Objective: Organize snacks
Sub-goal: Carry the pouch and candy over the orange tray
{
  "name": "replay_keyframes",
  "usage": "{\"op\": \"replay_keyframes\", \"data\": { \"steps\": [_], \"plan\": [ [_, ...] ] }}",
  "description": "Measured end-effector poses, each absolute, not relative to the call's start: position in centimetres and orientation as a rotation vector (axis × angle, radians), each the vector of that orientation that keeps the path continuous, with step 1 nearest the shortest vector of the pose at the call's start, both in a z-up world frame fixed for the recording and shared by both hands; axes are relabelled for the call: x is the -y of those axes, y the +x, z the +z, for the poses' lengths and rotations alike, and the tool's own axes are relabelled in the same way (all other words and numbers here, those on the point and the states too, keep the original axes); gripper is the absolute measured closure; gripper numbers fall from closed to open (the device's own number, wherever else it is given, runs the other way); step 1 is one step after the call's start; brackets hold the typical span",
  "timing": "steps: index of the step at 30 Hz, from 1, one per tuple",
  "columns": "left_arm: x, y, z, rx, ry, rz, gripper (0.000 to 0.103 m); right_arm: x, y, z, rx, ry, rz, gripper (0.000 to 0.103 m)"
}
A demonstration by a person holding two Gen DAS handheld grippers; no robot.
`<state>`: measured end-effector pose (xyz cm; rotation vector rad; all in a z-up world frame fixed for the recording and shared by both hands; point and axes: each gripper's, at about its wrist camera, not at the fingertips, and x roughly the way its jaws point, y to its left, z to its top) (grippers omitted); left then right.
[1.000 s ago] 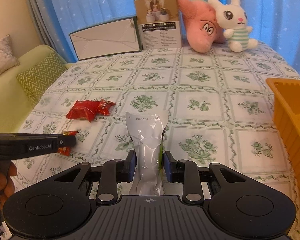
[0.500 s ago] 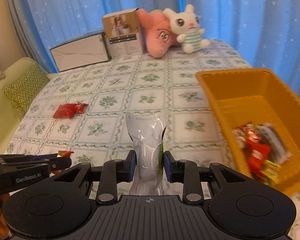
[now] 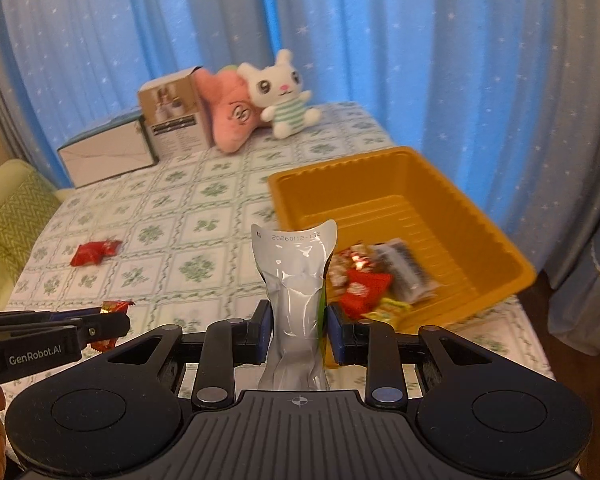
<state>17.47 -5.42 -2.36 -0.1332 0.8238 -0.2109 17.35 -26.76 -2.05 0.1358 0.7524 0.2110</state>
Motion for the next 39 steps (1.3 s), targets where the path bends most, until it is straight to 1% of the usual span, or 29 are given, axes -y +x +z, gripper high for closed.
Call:
{"op": "replay_keyframes", "data": {
  "steps": [9, 21, 39],
  "plan": [
    [10.5, 18.0, -0.8, -0.809, -0.088, -0.295, 0.085, 31.3, 16.4, -1.2, -0.737, 0.170, 0.145, 0.073],
    [14.4, 19.3, 0.1, -0.799, -0.060, -0.360, 0.085, 34.0, 17.0, -1.2, -0.735, 0.204, 0.110, 0.073],
    [19.1, 24.0, -1.1, -0.822, -0.025, -0.408, 0.085, 36.6, 21.7, -1.8, -0.753, 0.181, 0.093, 0.073]
  ]
}}
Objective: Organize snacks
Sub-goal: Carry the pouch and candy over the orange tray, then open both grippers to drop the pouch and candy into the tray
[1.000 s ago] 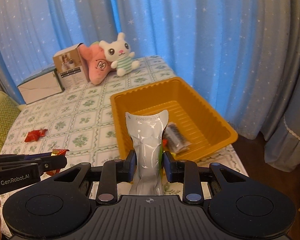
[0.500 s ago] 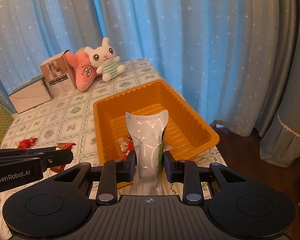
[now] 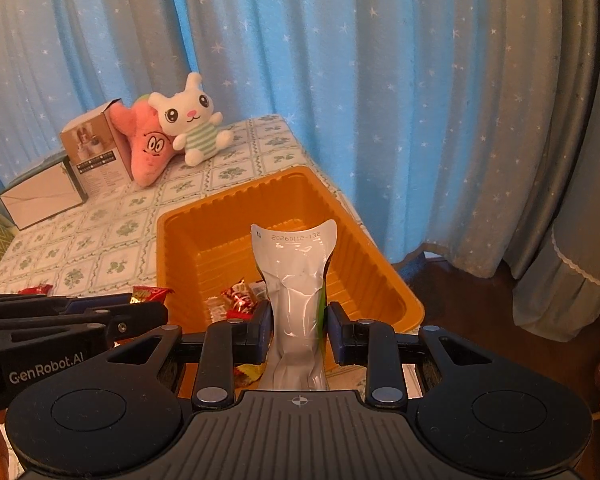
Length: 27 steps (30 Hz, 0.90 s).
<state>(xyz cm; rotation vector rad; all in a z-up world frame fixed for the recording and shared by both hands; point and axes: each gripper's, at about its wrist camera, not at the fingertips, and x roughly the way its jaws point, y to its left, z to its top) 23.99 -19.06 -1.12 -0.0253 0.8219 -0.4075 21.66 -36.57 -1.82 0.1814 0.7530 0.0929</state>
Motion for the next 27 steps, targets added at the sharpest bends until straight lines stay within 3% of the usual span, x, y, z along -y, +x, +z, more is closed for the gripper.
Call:
{"op": "replay_keyframes", "data": {
  "steps": [27],
  "plan": [
    [17.2, 26.9, -3.3, -0.870, -0.064, -0.356, 0.082, 37.7, 25.3, -2.8, -0.772, 0.203, 0.093, 0.073]
  ]
}}
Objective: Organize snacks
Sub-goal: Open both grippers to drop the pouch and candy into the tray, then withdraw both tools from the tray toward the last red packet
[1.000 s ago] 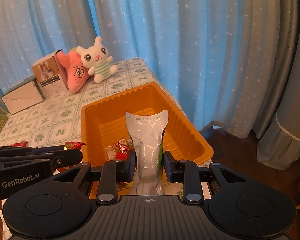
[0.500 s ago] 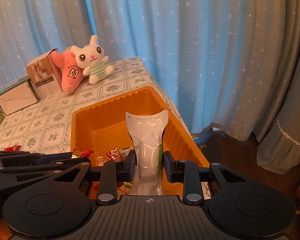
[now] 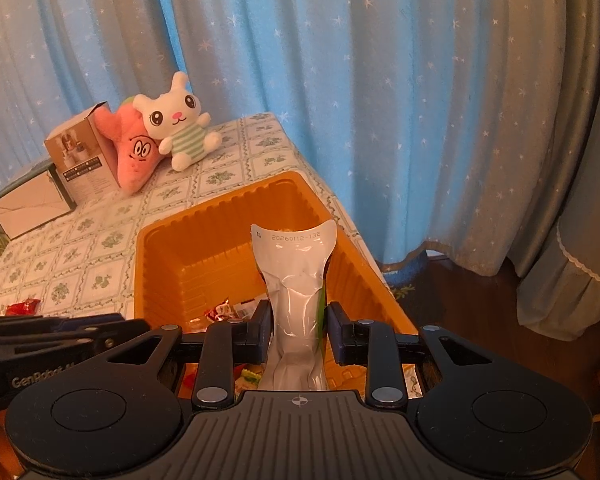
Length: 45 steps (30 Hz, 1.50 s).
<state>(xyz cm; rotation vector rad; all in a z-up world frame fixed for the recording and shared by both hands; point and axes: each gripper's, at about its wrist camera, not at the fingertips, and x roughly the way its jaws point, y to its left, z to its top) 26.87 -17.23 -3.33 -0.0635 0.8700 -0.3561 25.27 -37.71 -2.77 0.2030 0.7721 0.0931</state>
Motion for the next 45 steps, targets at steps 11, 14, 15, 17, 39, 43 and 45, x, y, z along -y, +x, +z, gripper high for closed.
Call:
{"op": "replay_keyframes", "data": {
  "steps": [11, 14, 15, 17, 39, 43, 45],
  "plan": [
    [16.1, 26.0, -3.2, -0.868, -0.088, -0.346, 0.082, 37.0, 26.3, -2.7, -0.778, 0.169, 0.106, 0.073],
    [16.1, 25.9, -3.0, -0.861, -0.089, -0.343, 0.082, 36.7, 26.6, -2.9, -0.784, 0.159, 0.108, 0.073],
    [16.0, 26.0, -3.0, -0.861, -0.092, -0.342, 0.082, 36.6, 26.8, -3.0, -0.788, 0.153, 0.109, 0.073],
    [15.9, 25.9, -3.0, -0.861, -0.098, -0.340, 0.082, 36.5, 27.2, -3.2, -0.802, 0.137, 0.109, 0.073],
    [12.3, 21.2, -1.6, -0.837, -0.111, -0.274, 0.082, 35.2, 21.1, -2.1, -0.790, 0.238, 0.122, 0.053],
    [11.0, 19.8, -1.1, -0.831, -0.116, -0.252, 0.082, 33.7, 19.8, -1.6, -0.790, 0.228, 0.146, 0.053],
    [10.4, 19.3, -0.9, -0.830, -0.115, -0.240, 0.082, 32.8, 19.2, -1.3, -0.788, 0.221, 0.159, 0.053]
  ]
}}
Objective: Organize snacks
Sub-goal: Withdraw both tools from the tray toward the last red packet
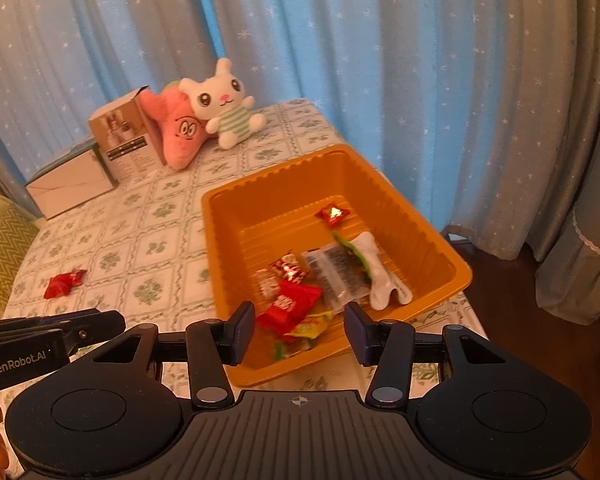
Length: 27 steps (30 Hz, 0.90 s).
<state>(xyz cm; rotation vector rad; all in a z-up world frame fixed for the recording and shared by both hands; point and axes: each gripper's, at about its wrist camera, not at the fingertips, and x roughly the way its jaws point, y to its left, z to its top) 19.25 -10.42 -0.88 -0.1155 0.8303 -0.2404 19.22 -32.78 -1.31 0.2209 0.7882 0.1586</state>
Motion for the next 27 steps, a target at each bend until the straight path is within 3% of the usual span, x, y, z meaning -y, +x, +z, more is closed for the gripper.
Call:
{"op": "replay_keyframes", "data": {
  "steps": [27],
  "plan": [
    [-0.7, 14.1, -0.2, -0.808, -0.166, -0.021, 0.082, 22.1, 16.8, -1.0, -0.801, 0.110, 0.346, 0.053]
  ]
}}
